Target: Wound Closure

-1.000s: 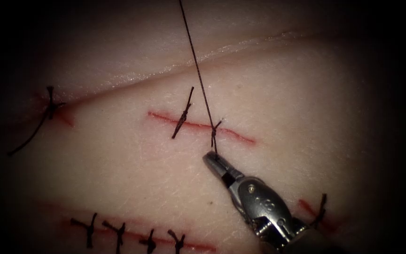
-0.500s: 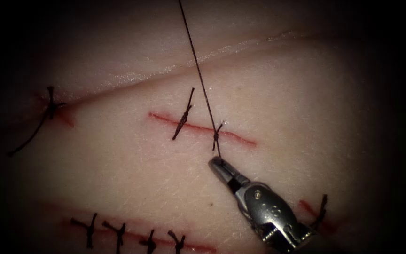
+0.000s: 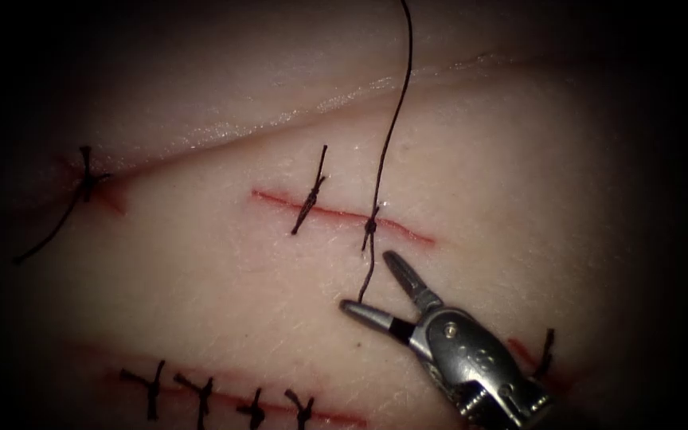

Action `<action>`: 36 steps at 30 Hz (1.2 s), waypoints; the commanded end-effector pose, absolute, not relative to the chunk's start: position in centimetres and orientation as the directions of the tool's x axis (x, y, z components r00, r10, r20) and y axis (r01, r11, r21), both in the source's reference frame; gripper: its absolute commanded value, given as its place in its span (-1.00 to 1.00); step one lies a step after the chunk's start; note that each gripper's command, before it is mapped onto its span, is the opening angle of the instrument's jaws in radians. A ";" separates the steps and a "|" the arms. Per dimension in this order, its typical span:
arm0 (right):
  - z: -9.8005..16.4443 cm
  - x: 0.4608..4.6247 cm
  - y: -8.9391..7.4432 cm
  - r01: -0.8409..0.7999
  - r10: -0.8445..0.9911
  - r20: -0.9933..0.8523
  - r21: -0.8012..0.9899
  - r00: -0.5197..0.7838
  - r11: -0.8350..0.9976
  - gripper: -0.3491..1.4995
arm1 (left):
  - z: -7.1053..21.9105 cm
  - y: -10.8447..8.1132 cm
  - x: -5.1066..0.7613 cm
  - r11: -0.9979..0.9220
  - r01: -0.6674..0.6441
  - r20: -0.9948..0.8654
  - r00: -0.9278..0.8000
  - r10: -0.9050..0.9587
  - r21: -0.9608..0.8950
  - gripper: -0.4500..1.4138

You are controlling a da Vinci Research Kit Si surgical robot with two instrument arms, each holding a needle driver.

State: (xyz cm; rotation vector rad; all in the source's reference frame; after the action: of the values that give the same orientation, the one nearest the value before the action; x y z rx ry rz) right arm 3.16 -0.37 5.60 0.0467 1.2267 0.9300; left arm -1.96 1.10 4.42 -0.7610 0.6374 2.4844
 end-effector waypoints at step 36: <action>5.9 3.65 0.4 -0.557 0.601 -0.755 0.391 0.261 0.733 0.56 | 3.1 0.4 -2.24 -0.739 -0.610 -0.710 -0.652 0.264 0.286 -1.00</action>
State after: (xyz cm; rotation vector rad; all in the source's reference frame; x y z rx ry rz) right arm 3.56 0.41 5.86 0.0448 1.0422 0.7797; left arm -2.20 0.44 3.08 -0.9048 0.7090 2.3686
